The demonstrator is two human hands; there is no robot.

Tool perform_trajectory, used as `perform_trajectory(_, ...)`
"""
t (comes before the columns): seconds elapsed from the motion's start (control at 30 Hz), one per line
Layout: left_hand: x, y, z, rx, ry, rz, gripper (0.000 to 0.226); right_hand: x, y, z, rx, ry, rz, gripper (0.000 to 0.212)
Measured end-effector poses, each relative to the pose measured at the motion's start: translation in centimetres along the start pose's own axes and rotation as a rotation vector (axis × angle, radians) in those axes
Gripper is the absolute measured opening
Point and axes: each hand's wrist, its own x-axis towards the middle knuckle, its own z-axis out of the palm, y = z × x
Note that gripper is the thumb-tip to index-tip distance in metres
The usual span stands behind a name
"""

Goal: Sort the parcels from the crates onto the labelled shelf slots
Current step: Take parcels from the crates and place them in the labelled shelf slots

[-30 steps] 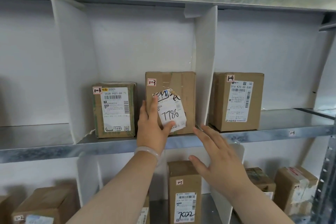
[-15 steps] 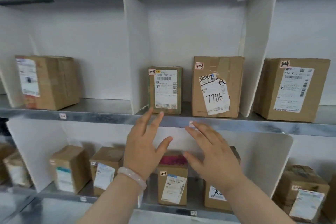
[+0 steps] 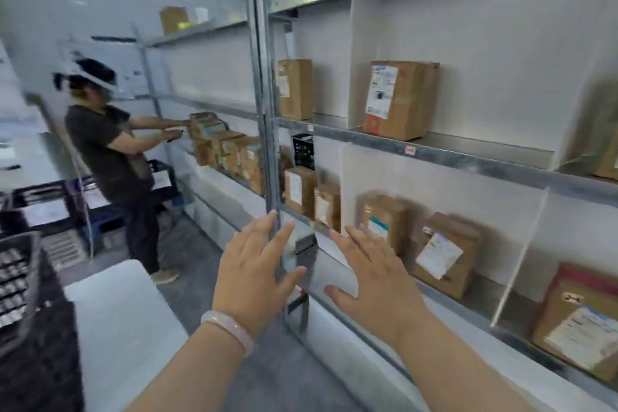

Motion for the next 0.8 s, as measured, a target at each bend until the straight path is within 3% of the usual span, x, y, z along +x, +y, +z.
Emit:
perform_trajectory(0.17, -8.8, -11.5, -8.3, 0.159, 0.012, -0.205, 0.068, 3.4, -14.3, 5.9, 0.169, -0.067, -0.214, 0.078)
perform_trajectory(0.4, -19.5, -21.0, -17.4, 0.361, 0.035, -0.515, 0.07, 6.0, -30.5, 12.2, 0.325, -0.178, -0.509, 0.078)
perform_trajectory(0.8, -28.0, -33.1, -23.4, 0.509, 0.078, -0.87, 0.067, 11.9, -47.6, 21.1, 0.558, -0.259, -0.784, 0.076)
